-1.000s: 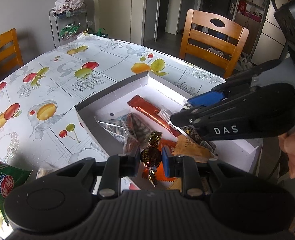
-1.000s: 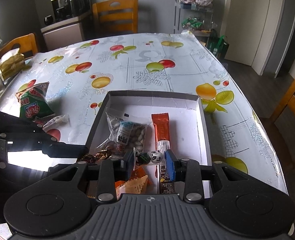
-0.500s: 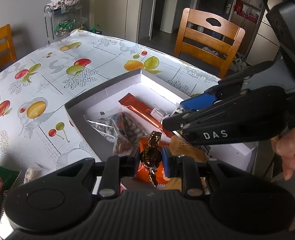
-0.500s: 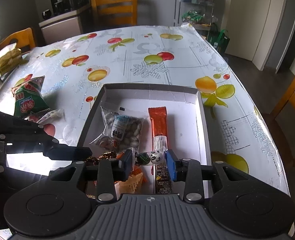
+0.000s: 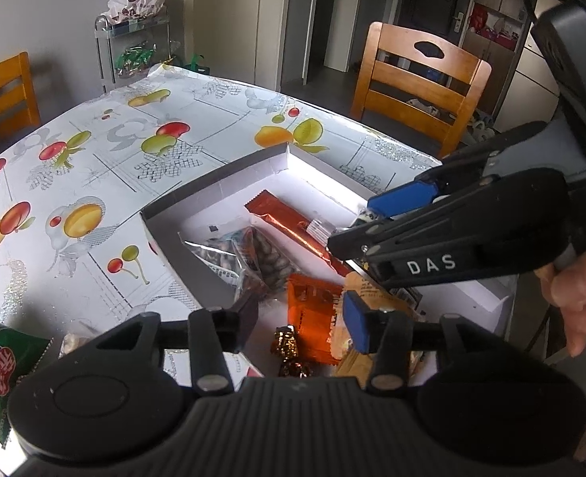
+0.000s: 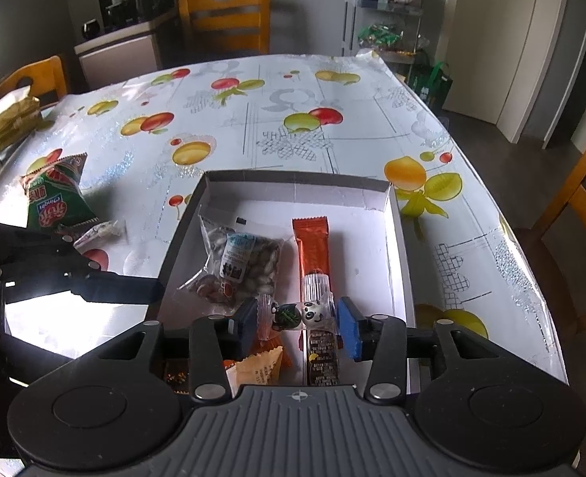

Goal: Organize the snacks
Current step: 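Open right tool to drop the panda packet while left tool releases the brown candy, then withdraw both tools from the tray toward the green chip bag and lollipop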

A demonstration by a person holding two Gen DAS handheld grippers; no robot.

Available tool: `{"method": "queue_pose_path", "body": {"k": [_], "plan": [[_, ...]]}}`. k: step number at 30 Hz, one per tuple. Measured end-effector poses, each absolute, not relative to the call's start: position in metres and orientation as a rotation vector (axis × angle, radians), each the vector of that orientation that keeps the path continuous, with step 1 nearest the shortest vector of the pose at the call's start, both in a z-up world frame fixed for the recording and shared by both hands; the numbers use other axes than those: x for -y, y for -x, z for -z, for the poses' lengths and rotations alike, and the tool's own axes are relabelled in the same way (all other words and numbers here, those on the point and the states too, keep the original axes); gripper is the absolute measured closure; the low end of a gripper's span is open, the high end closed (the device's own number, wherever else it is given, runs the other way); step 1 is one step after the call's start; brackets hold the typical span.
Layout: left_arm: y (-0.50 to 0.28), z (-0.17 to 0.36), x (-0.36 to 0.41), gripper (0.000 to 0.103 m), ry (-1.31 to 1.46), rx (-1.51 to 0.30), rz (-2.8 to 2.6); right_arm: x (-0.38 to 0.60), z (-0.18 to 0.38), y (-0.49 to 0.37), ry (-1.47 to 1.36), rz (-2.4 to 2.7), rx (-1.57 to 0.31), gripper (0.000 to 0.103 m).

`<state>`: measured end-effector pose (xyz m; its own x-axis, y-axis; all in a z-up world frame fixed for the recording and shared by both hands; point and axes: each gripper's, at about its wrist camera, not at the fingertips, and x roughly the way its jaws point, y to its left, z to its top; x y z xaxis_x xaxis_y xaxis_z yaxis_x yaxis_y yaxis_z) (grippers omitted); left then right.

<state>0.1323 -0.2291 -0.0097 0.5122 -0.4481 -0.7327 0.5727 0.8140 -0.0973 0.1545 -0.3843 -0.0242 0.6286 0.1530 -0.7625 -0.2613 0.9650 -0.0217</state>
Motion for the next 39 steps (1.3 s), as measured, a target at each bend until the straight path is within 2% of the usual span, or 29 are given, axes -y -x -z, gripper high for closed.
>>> {"method": "queue_pose_path", "body": {"k": [5,26,30,39], "plan": [[-0.130,0.007,0.221,0.051,-0.157,-0.824,0.602,0.380,0.020,-0.154,0.136,-0.240,-0.847,0.056],[-0.118,-0.004,0.160,0.049,-0.084,-0.806,0.465,0.326,0.005,-0.156,0.174,-0.319,-0.798,0.036],[-0.115,-0.003,0.142,0.045,-0.053,-0.814,0.405,0.314,0.003,-0.156,0.178,-0.348,-0.792,0.034],[-0.107,0.000,0.086,0.044,0.006,-0.832,0.243,0.273,0.004,-0.160,0.204,-0.433,-0.792,0.029]]}}
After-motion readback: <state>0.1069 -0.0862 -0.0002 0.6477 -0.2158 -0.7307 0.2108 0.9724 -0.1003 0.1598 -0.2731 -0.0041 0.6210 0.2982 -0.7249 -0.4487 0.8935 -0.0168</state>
